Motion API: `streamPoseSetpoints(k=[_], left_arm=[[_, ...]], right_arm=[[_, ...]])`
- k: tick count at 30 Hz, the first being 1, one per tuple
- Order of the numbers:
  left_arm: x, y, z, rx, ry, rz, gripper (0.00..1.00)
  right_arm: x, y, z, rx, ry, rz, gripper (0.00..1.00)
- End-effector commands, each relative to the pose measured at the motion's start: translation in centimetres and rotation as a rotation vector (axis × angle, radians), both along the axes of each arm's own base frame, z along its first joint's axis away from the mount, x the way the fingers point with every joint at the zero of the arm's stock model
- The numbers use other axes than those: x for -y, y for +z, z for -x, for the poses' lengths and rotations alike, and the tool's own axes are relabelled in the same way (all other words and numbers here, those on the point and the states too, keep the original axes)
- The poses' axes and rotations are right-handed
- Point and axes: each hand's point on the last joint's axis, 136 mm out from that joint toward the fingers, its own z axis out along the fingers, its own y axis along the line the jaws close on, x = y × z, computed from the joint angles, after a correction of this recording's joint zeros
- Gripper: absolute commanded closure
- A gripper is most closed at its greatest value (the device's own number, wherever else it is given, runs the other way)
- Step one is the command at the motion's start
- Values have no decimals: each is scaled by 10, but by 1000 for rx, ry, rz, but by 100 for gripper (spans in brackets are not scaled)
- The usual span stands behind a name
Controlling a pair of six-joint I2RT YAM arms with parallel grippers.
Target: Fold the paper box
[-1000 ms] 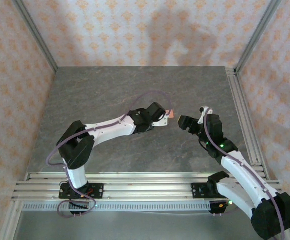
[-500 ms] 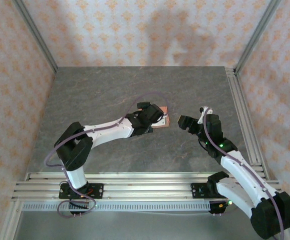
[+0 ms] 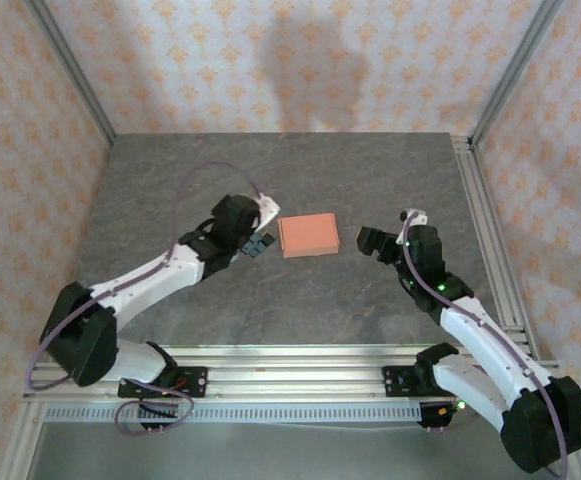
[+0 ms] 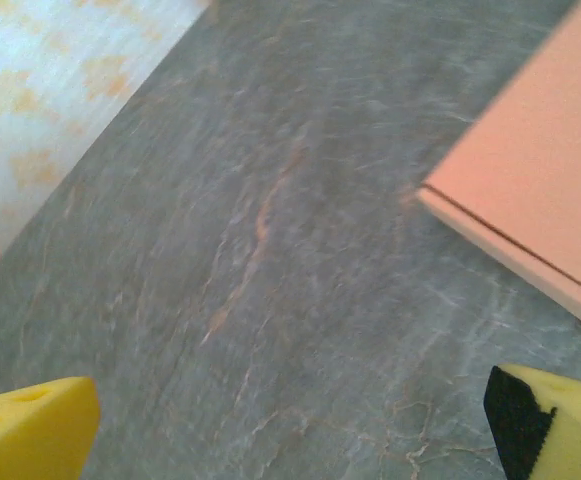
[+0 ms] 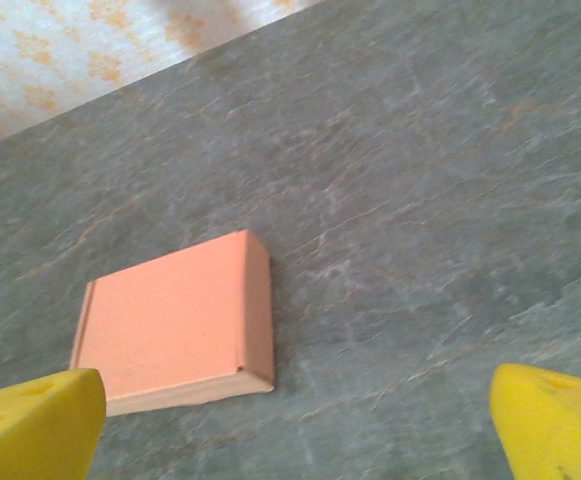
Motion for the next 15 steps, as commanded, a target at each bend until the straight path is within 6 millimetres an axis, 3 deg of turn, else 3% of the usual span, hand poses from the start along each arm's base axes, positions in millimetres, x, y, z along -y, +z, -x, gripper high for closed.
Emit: streamPoseSetpoints(k=[1,5,10,15], left_arm=[[-32,12,-2,74,175,197,0],[-91,8,2,162,370,253,0],[-147,-8,4,229,533,345,0],[-179,-28,1,317,586,442,0]], right_arm=[[30,26,-21,99,-110,105,1],[69,14,-33,100,-242,248,1],[109,-15,-46,103,-360,339,1],[135,-38,-58,142,-408,325,1]])
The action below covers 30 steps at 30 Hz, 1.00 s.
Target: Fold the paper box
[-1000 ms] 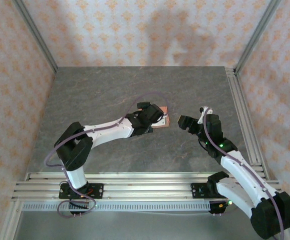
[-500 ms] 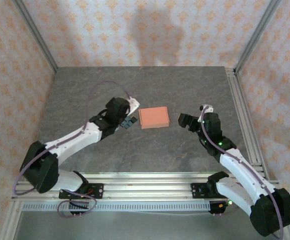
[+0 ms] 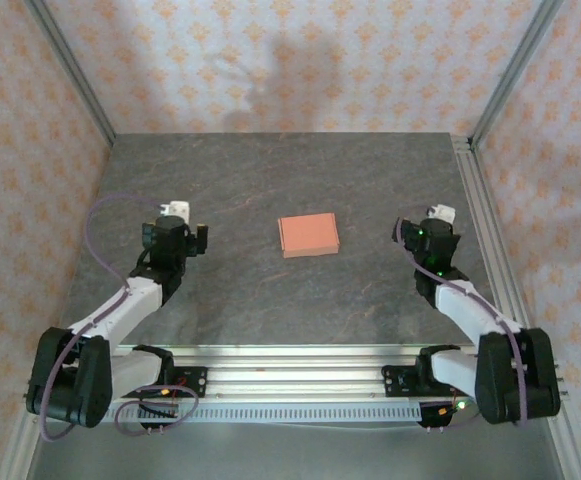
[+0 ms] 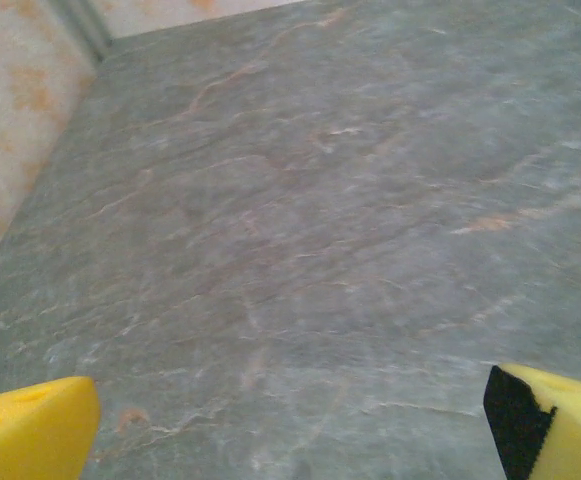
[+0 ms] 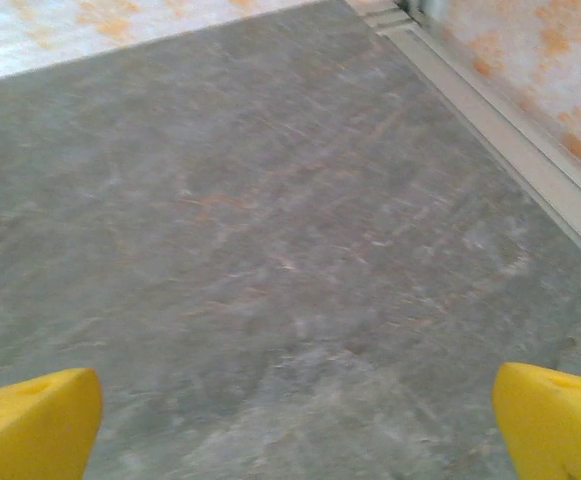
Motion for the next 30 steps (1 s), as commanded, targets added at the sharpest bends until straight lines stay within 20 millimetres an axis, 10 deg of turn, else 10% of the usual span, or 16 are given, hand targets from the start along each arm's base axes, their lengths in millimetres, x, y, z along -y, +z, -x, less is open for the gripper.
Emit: streamPoseSetpoints(k=[1,10,30], left_arm=[[-6,11,-15,178,12,85,0],[4,-33,-47,106,-40,131,0],[-1,-34,-46,112,-20,134,0]], right_arm=[[15,10,-17,127,-21,27,1],[6,-19,-46,133,72,-42,1],[1,-29,-47,126,95,-25,1]])
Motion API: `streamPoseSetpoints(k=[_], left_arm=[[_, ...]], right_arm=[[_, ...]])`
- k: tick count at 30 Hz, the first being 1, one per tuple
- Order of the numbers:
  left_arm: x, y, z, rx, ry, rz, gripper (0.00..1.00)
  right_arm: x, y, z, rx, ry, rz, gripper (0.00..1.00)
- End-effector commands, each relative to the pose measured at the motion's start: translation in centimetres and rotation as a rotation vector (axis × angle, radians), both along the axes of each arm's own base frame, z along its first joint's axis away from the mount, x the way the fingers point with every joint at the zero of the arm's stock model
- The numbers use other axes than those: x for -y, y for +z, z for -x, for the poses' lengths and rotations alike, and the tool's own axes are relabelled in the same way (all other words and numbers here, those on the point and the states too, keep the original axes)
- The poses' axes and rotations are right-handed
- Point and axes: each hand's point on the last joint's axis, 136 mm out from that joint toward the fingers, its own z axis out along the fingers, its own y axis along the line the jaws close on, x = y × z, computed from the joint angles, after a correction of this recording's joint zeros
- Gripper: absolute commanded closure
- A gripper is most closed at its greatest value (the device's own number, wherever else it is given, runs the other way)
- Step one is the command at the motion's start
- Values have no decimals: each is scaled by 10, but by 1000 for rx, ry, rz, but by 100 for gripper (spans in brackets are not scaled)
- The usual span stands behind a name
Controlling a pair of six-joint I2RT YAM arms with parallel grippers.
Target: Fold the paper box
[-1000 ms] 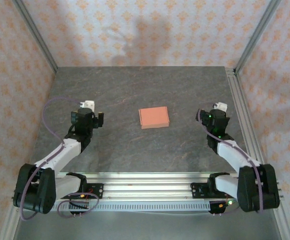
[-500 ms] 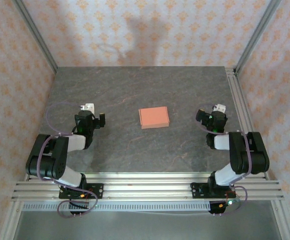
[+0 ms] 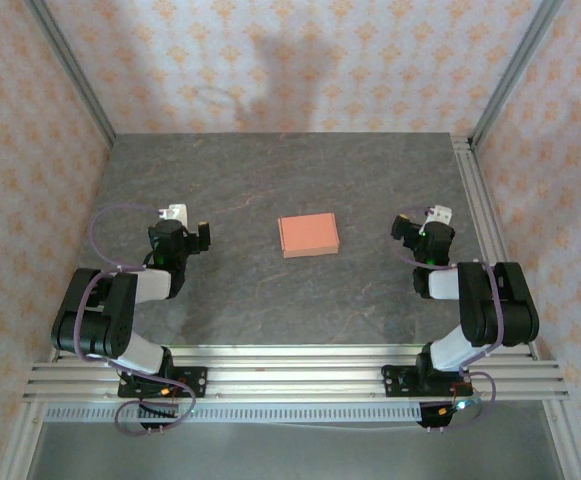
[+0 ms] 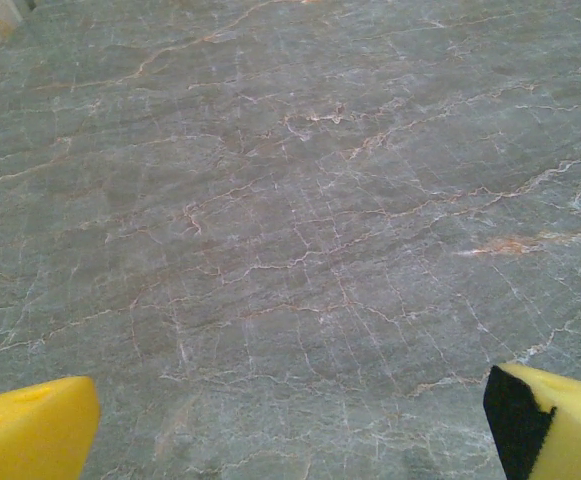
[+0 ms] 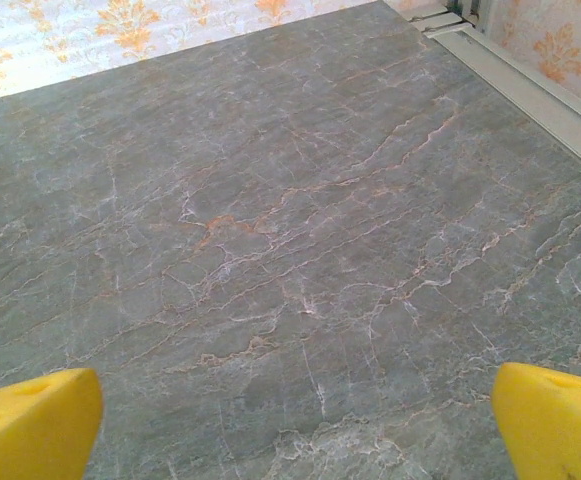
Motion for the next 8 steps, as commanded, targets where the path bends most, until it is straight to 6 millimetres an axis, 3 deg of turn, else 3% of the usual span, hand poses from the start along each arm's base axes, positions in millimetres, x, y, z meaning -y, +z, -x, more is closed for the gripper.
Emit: streamPoseSetpoints(k=[1,8], left_arm=[[-1,18,-10,65,6,9,0],[-1,18,-10,64,6,8,0]], right_arm=[[-2,7,-4,29,10,13,1],[-2,7,-4,29,9,14,1]])
